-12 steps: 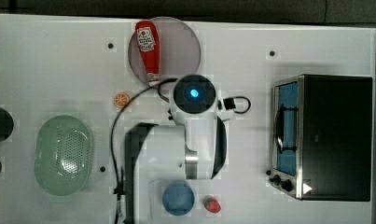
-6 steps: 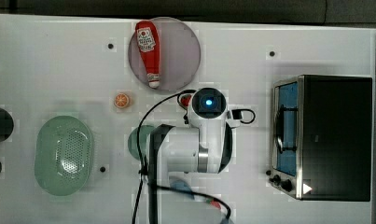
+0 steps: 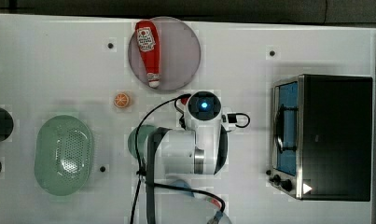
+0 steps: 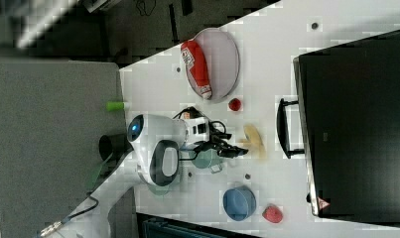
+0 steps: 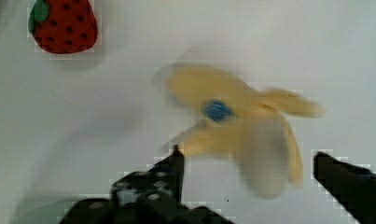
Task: Pick banana from oven and place on table.
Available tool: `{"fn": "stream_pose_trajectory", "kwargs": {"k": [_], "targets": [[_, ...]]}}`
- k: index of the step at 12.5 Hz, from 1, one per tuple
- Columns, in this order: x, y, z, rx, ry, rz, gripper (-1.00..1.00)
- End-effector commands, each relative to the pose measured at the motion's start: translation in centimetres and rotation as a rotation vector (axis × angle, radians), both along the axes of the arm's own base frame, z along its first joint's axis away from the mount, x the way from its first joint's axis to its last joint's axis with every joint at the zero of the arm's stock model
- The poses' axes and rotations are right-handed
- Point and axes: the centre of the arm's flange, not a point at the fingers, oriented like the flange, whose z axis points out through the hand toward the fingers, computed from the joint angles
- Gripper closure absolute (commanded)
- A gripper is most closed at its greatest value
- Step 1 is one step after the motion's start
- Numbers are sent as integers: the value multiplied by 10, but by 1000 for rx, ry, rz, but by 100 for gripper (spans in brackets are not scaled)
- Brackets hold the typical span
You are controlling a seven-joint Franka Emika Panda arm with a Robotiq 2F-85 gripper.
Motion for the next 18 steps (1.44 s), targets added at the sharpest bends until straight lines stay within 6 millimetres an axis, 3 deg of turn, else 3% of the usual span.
{"fn": "stream_pose_trajectory", "kwargs": {"k": [1, 4, 6, 8, 11, 14, 16, 18], "targets": [[41, -10, 96, 9, -219, -55, -100], [57, -13, 206, 21, -384, -57, -100], [54, -13, 274, 30, -408, -56, -100], [43, -17, 326, 34, -362, -62, -100], [10, -25, 376, 27, -211, -86, -100], [-13, -25, 420, 24, -244, -186, -100], [-30, -17, 427, 24, -198, -174, -100], [-32, -13, 425, 24, -180, -158, -100]]}}
